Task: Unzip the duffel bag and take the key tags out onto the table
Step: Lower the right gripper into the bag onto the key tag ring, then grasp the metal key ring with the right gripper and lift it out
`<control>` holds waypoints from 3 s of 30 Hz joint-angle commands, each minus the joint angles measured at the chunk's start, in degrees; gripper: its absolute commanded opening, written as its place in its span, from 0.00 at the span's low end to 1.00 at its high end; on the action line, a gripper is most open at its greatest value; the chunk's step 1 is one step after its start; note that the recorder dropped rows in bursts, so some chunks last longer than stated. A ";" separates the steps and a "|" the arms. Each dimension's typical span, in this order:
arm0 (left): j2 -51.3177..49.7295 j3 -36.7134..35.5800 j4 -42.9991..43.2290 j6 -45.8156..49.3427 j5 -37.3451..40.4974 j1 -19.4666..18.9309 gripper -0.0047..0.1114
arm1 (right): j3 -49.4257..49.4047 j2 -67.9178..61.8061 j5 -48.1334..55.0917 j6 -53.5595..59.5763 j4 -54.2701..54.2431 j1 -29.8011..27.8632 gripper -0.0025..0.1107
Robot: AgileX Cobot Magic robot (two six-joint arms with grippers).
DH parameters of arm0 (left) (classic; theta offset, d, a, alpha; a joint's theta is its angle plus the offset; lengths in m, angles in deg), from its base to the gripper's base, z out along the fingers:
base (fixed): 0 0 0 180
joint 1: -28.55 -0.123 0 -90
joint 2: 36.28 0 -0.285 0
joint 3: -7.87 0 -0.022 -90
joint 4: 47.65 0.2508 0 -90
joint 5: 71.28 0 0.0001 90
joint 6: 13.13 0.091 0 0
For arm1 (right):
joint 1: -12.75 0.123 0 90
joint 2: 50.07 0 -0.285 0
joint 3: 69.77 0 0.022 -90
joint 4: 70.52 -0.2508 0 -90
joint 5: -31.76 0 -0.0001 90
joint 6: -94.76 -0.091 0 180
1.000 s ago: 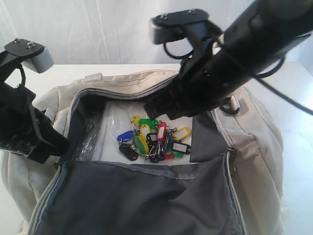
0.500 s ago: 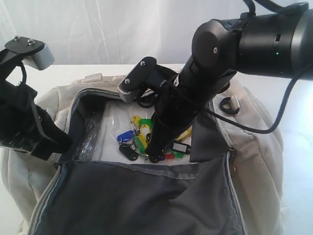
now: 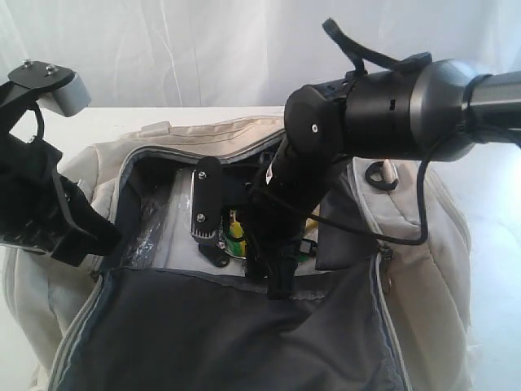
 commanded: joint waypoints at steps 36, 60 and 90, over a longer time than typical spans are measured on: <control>-0.14 -0.45 -1.33 -0.10 0.65 -0.07 0.04 | 0.34 -7.50 7.48 -9.24 8.89 5.42 0.11; -0.14 -0.45 -1.33 0.03 0.78 -0.07 0.04 | 7.82 1.07 6.95 -23.29 13.40 5.31 0.02; -0.14 -0.45 -1.21 0.03 0.88 -0.07 0.04 | 7.71 21.88 1.62 -36.37 27.97 3.91 0.02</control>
